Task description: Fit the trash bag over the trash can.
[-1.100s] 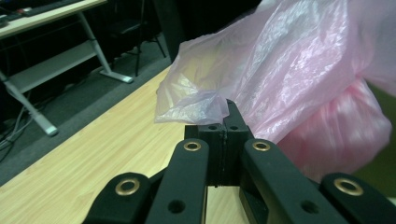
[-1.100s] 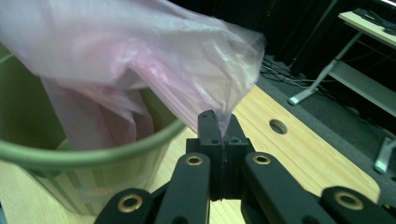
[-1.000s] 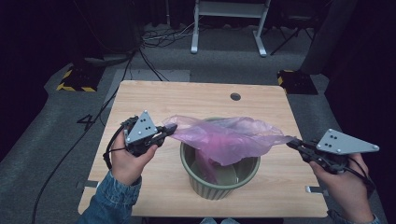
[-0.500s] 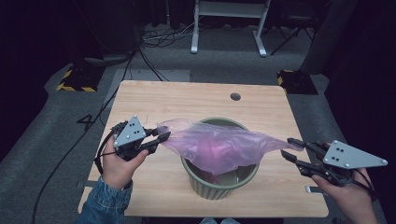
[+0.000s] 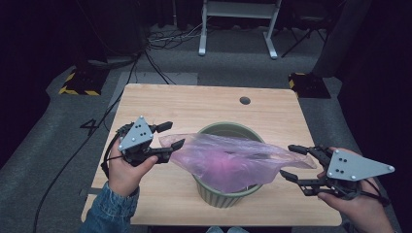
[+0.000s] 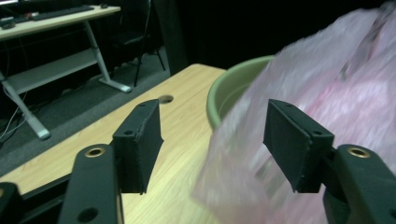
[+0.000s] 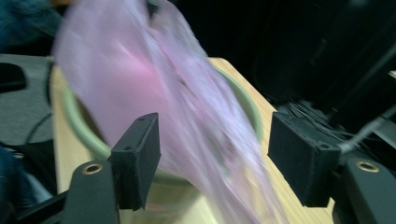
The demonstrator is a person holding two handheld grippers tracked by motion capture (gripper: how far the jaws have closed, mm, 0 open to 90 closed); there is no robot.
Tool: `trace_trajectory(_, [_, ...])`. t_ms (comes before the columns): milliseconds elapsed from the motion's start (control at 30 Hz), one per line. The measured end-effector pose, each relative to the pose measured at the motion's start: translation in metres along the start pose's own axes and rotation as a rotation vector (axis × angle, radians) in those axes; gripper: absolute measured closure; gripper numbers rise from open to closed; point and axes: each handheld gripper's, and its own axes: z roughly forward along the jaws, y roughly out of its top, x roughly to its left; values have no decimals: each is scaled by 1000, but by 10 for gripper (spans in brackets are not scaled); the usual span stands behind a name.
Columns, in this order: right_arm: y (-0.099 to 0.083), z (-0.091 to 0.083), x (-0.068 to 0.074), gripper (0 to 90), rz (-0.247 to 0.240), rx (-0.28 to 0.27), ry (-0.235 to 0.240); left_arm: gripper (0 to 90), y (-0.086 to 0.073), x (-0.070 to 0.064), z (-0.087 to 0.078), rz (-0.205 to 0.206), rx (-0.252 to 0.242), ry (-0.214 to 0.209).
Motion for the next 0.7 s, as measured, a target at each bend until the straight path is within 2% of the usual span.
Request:
trace_trajectory(33, [3, -2, 1, 347, -1, -12, 6, 356, 2, 0, 1, -2, 0, -3])
trace_trajectory(100, [7, -5, 1, 347, -7, -20, -12, 341, 5, 0, 6, -8, 4, -12])
trace_trajectory(167, [9, -7, -1, 347, -8, -20, -29, 328, 6, 0, 13, -7, 35, -22])
trace_trajectory(233, [9, -9, -2, 346, -2, -19, -38, 338, 6, -2, 20, -4, 67, -50])
trace_trajectory(267, [10, -10, -3, 345, -2, -19, -41, 372, 6, -4, 23, -2, 86, -70])
trace_trajectory(333, [11, -14, -4, 345, 1, -28, -45, 518, 5, -7, 26, 11, 117, -94])
trace_trajectory(367, [11, -17, -4, 345, 0, -35, -55, 590, 4, -8, 28, 20, 128, -83])
trace_trajectory(400, [13, -21, -4, 350, -8, -42, -70, 657, 4, -9, 28, 39, 138, -53])
trace_trajectory(433, [14, -26, -5, 360, -9, -51, -93, 754, 4, -8, 28, 47, 141, -41])
trace_trajectory(500, [16, -33, -9, 363, 7, -70, -118, 848, 4, -7, 26, 44, 123, -32])
trace_trajectory(600, [17, -40, -17, 373, 51, -91, -161, 886, 7, -6, 21, 52, 82, -12])
trace_trajectory(700, [18, -41, -27, 378, 108, -96, -253, 896, 11, -8, 17, 70, 50, -8])
